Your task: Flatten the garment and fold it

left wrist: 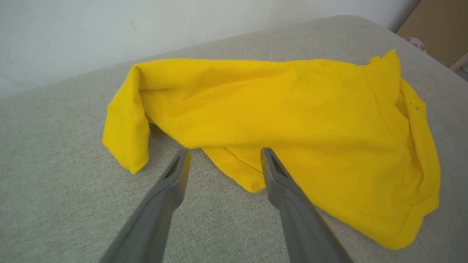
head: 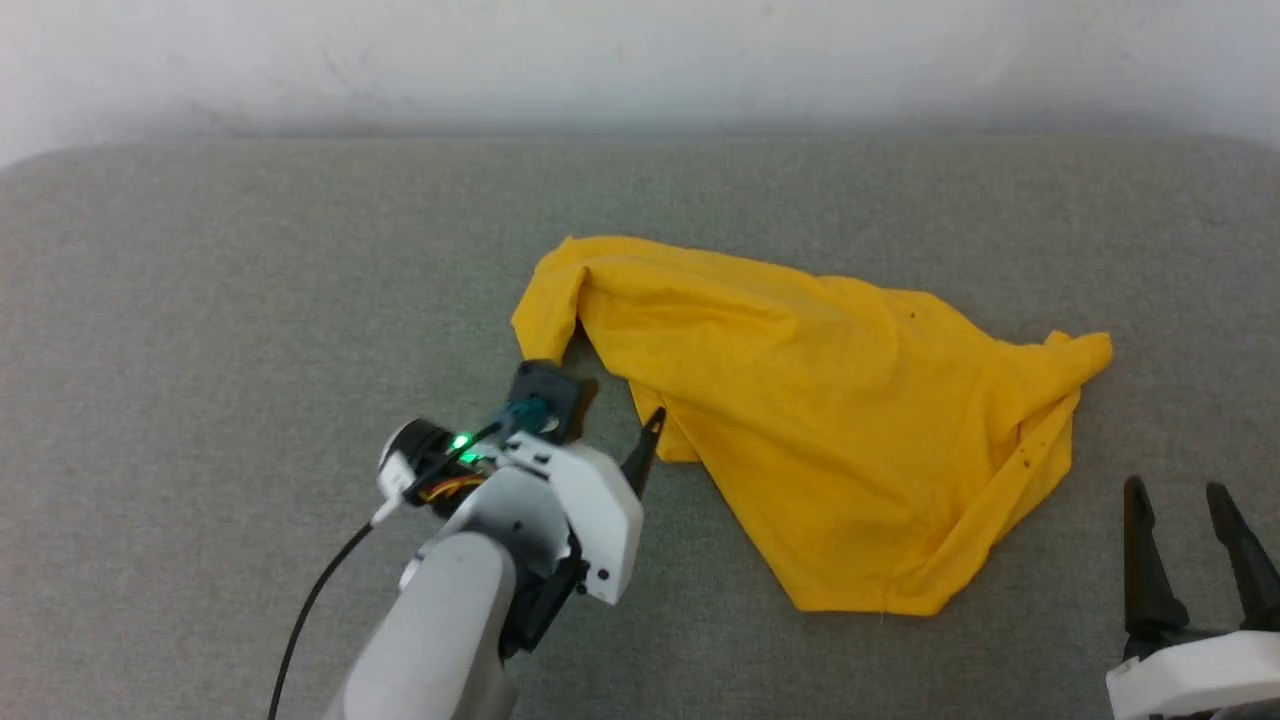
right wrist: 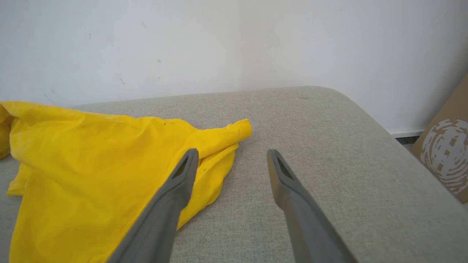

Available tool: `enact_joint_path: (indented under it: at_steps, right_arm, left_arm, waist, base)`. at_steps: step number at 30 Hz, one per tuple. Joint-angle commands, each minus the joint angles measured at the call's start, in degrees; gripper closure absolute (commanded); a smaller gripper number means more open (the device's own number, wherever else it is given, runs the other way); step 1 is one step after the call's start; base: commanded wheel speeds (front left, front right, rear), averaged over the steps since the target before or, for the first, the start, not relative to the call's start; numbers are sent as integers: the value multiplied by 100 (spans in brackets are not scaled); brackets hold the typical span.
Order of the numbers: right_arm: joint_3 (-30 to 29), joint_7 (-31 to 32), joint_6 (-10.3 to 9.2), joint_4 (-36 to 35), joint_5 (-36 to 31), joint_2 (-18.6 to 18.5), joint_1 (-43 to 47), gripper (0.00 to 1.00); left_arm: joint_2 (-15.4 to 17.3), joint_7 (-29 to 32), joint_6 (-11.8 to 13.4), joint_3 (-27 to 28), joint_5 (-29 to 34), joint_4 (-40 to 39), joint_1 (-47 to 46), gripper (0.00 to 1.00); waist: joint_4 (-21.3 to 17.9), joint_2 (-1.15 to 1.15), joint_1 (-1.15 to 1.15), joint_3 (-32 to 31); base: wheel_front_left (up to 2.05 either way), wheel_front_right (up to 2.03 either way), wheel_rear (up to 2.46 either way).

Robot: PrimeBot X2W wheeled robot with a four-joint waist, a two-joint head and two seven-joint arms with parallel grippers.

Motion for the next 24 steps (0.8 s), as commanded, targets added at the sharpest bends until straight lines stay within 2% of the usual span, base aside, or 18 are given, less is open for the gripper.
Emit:
enact_joint_path:
  at_steps: [1,6,13,17,18,19,24]
  right_arm:
    - [4,6,-4,-39,-33,14,-109,0]
    - [1,-28,-4,-49,-23,15,-301,0]
    - [41,-115,-4,62,17,15,-482,0]
    - [76,-177,-4,163,47,15,-549,0]
    - [77,-191,-4,185,52,15,-564,0]
    - [75,-203,-4,207,53,15,-577,0]
    - [-1,-233,-4,319,19,15,-611,0]
  left_arm:
    - [-20,165,-42,-63,18,110,-127,0]
    - [-55,853,-24,-242,-21,531,-511,0]
    - [-78,860,131,-217,-107,860,-713,0]
    - [-27,1087,155,-306,-49,1216,-752,0]
    - [-32,1134,144,-324,-78,1278,-749,62]
    - [-39,1163,123,-346,-125,1320,-743,100]
    - [-70,1136,4,-468,-387,1325,-679,100]
  waist:
    - [-86,0,-1,332]
    - [-188,0,-1,667]
    - [-319,0,-1,918]
    - [-376,0,-1,967]
    - [-385,0,-1,972]
    - [-388,0,-1,972]
    - [-301,0,-1,837]
  base:
    - [0,0,0]
    - [0,0,0]
    - [0,0,0]
    - [0,0,0]
    - [0,0,0]
    - [0,0,0]
    - [0,0,0]
